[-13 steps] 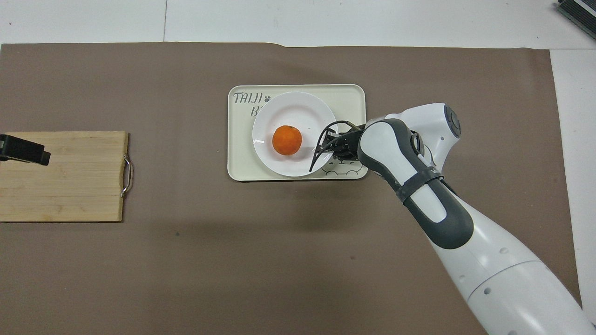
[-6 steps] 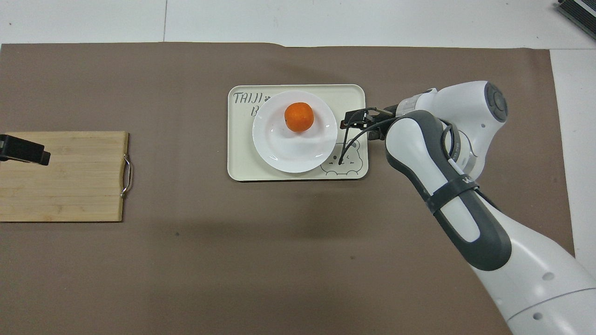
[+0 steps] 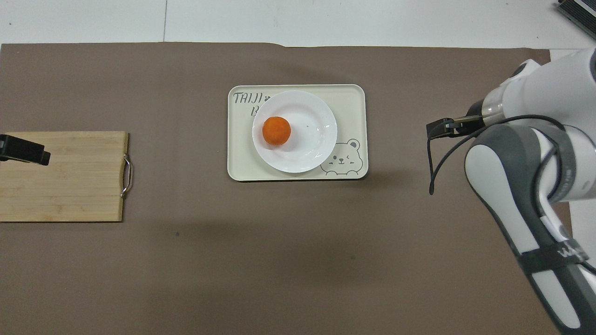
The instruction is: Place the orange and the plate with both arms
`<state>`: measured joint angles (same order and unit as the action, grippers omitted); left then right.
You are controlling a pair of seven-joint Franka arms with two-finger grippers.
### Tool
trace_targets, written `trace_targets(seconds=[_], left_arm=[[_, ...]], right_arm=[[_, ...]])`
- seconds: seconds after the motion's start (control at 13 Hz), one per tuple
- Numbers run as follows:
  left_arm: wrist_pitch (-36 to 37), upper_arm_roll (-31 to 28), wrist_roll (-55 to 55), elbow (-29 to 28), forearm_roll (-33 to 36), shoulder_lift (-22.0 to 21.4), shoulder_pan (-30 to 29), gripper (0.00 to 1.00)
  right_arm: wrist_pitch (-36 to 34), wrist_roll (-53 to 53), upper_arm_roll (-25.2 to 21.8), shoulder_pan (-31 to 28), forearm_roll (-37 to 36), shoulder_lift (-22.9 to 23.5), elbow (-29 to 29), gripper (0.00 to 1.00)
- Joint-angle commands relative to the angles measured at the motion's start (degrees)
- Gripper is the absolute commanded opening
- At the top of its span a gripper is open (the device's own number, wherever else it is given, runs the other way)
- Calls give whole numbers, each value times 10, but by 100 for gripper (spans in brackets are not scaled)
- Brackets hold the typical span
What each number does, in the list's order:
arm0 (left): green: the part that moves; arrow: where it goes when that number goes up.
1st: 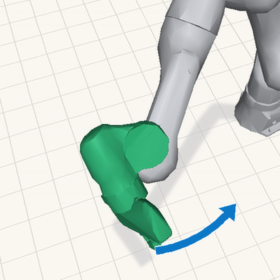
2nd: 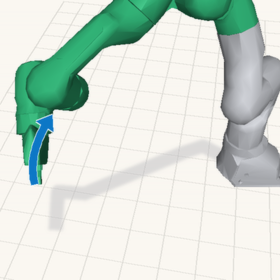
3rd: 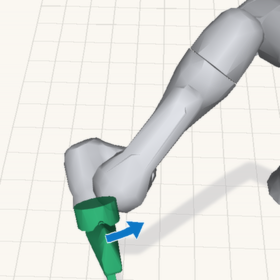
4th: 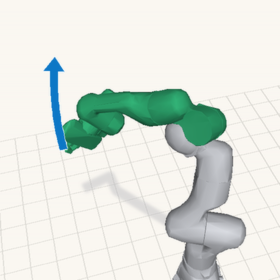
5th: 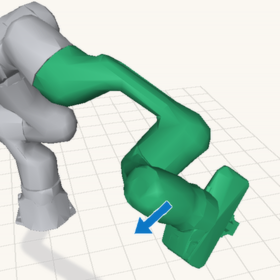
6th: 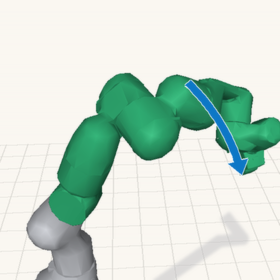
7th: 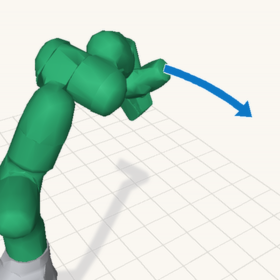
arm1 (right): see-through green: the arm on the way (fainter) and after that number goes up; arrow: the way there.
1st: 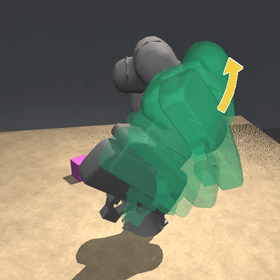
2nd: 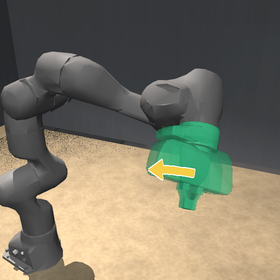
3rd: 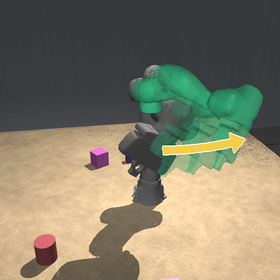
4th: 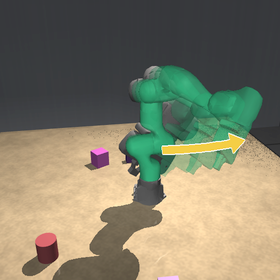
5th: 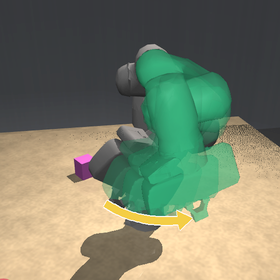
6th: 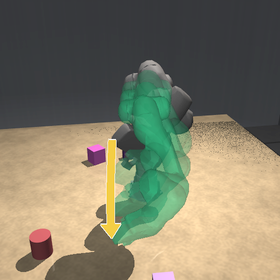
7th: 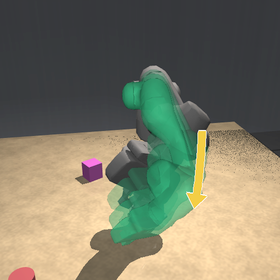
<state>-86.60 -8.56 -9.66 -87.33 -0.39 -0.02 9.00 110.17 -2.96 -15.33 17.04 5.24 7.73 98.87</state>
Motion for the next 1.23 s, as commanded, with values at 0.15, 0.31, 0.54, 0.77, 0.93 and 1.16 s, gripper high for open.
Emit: trace_targets(seconds=[0.15,0.31,0.54,0.77,0.93,1.16], left_arm=[[3,0,0,-15,-4,-15,0,100],[3,0,-1,-14,-4,-15,0,100],[4,0,-1,-15,-4,-15,0,100],[3,-1,-1,-14,-4,-15,0,100],[3,0,-1,-15,-4,-15,0,100],[4,0,0,-15,-4,-15,0,100]], right_arm=[[-79,-14,-3,-30,-17,-62,-1,100],[-92,-15,-1,-37,-17,-73,-1,100],[-98,-13,-1,-36,-17,-73,-1,100],[-109,-14,-1,-37,-37,-72,-3,100],[-135,-13,-1,-38,-37,-70,-25,100],[-166,0,12,-63,-35,-66,-67,100]])
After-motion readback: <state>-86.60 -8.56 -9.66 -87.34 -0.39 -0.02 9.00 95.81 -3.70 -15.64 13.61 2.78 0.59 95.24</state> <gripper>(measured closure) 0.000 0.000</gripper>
